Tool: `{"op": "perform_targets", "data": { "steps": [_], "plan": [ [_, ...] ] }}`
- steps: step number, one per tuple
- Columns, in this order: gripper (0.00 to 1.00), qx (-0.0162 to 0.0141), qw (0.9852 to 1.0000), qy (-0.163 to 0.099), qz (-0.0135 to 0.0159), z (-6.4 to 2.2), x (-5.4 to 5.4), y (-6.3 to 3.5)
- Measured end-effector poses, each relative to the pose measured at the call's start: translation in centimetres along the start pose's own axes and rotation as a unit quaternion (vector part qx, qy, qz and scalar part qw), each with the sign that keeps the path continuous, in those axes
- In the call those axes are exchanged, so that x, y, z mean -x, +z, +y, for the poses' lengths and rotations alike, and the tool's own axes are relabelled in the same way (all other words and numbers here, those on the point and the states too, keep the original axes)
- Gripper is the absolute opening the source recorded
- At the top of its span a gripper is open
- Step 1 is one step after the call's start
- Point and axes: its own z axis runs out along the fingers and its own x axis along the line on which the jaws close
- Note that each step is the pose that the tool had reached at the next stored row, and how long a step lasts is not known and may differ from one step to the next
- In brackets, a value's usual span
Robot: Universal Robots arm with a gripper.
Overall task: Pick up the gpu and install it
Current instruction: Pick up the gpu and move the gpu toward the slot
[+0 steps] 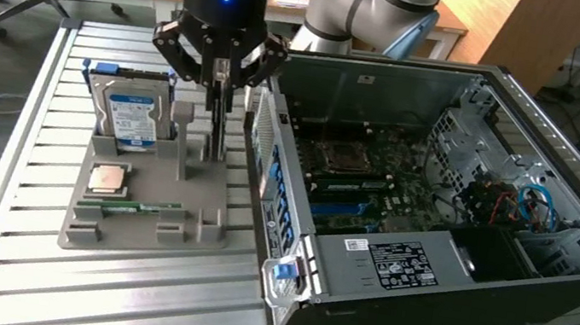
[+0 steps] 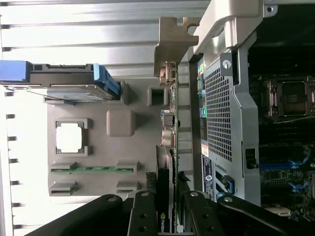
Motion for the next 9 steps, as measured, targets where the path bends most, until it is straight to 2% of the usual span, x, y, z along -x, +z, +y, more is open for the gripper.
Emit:
{"op": "perform_targets", "data": {
  "steps": [2, 3, 4, 9],
  "plan": [
    [0.27, 0.0013, 1.0, 0.0, -0.0001, 0.07, 0.0, -1.02],
    [0.27, 0.0029, 1.0, 0.0, -0.0002, 0.15, 0.1, -2.25],
    [0.27, 0.0037, 1.0, 0.0, -0.0003, 0.19, 0.1, -2.88],
    [0.27, 0.0049, 1.0, 0.0, -0.0005, 0.28, 0.1, -4.3]
  ]
}}
